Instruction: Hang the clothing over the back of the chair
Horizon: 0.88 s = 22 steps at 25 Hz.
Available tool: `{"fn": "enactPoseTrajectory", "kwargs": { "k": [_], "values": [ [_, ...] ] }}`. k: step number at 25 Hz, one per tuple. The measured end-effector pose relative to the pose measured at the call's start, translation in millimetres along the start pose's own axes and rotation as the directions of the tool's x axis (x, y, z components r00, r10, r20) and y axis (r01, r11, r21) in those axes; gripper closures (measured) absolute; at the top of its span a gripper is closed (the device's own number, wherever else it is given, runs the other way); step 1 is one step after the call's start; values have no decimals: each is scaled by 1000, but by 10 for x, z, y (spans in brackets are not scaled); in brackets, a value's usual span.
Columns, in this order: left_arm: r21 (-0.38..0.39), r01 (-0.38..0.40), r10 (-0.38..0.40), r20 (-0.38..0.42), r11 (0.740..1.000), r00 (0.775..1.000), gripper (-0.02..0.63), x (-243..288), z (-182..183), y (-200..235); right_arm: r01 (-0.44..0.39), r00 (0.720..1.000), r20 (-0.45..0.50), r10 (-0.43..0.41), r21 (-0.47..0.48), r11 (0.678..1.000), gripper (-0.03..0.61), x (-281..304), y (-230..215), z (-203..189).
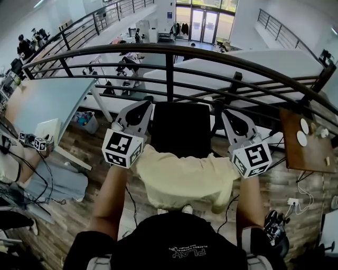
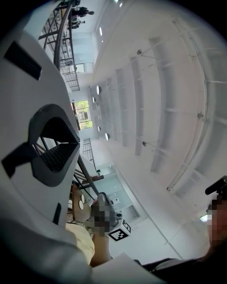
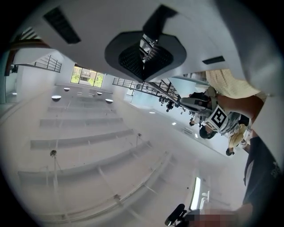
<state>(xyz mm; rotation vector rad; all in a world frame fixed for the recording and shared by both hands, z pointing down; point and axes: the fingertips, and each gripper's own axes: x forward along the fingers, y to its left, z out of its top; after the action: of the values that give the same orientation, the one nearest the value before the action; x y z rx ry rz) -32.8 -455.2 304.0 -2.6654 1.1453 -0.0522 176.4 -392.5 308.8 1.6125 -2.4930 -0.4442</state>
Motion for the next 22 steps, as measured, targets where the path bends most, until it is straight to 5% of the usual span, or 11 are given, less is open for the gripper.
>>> {"fn": "enactPoseTrajectory", "kwargs": {
  "k": [22],
  "values": [
    [27,12,-12,25,1000,1000,595,12,92,-9,-20,1000,-18,20,44,999,557,79,54,-25]
  ]
}}
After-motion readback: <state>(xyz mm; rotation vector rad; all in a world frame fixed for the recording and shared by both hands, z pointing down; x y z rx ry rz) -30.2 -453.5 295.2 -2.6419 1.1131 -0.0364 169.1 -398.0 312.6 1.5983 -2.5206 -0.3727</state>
